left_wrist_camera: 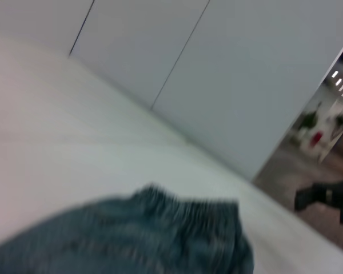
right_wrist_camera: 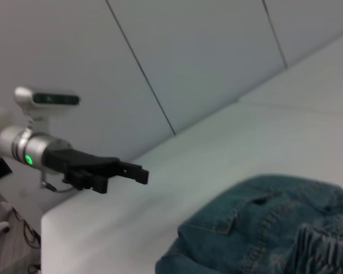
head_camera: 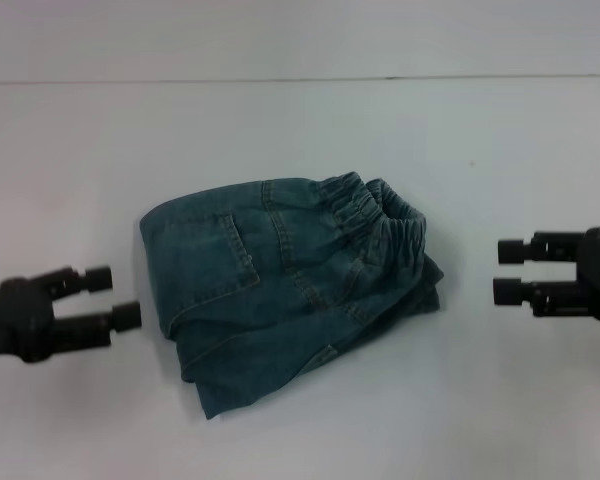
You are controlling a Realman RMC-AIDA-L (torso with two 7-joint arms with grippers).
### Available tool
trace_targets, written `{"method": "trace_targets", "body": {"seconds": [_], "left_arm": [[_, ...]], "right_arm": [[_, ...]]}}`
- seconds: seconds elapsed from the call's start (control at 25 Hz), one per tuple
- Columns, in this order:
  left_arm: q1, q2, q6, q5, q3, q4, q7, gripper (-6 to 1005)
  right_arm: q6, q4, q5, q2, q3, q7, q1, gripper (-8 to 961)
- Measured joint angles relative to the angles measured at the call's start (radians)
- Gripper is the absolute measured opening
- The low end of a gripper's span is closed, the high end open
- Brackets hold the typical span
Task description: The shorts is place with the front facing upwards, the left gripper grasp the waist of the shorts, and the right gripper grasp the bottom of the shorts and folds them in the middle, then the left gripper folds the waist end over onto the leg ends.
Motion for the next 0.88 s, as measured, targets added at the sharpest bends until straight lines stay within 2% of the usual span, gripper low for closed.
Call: {"method": "trace_targets", "body": {"seconds": [0.04, 0.32, 0.52, 0.88], "left_arm": [[-0.002, -0.001, -0.006, 0.028, -0.002, 0.001, -0.007, 934], [-0.018, -0.020, -0.035, 0.152, -0.006, 0.040, -0.050, 933], [-0.027, -0.031, -0.036, 0.162, -0.007, 0.056, -0.056, 933], [-0.034, -0.031, -0.027, 0.169, -0.007, 0.066, -0.070, 933]], "right_arm": [[0.013, -0.002, 0.000, 0.003, -0.012, 0.005, -0.003, 729], [0.076, 0.000, 0.002, 0.026, -0.020, 0.000, -0.010, 735], [0.091, 0.003, 0.000, 0.034, -0.026, 0.000, -0.007, 735], [0.105, 0.002, 0.001, 0.036, -0.035, 0.000, -0.011, 735]]}}
